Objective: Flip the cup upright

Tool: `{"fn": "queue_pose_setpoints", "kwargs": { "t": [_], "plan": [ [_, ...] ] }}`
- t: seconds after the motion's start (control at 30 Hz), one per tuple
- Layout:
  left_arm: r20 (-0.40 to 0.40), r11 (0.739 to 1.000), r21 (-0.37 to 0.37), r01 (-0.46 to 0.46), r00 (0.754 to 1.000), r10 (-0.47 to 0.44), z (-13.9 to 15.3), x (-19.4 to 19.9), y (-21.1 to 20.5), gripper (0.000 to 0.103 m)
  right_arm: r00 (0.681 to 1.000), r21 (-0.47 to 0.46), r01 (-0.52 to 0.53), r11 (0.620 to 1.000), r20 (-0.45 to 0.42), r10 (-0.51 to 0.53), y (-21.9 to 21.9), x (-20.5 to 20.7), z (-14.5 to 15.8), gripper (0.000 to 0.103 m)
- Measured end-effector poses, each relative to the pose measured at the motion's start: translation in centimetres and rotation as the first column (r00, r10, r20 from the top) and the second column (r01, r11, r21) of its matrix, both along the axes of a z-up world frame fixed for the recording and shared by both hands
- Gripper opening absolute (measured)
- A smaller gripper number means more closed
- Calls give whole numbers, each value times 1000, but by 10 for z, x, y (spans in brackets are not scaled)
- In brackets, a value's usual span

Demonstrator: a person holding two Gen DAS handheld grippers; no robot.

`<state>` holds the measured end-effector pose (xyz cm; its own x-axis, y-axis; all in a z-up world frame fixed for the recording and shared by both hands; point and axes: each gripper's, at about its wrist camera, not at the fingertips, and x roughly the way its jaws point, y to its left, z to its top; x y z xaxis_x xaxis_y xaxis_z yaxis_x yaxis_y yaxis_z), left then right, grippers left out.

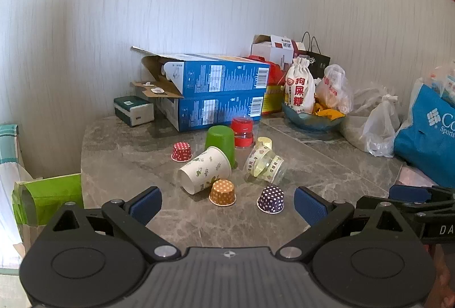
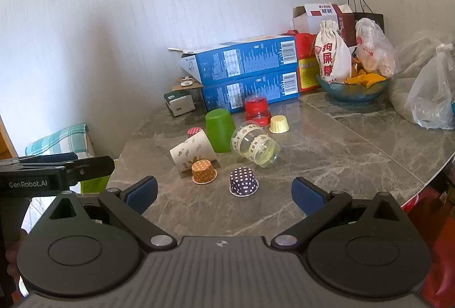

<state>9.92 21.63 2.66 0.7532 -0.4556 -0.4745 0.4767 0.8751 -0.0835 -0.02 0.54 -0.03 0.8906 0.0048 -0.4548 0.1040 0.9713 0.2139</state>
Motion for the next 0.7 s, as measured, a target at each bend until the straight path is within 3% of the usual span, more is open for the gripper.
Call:
{"fn": "queue_pose_setpoints", "kwargs": {
  "t": [0.7],
  "plan": [
    [-1, 1000, 3, 2, 1000, -2, -6, -1, -2, 100, 1000, 7, 3, 1000, -6, -3, -4, -1, -2, 101]
  ]
}}
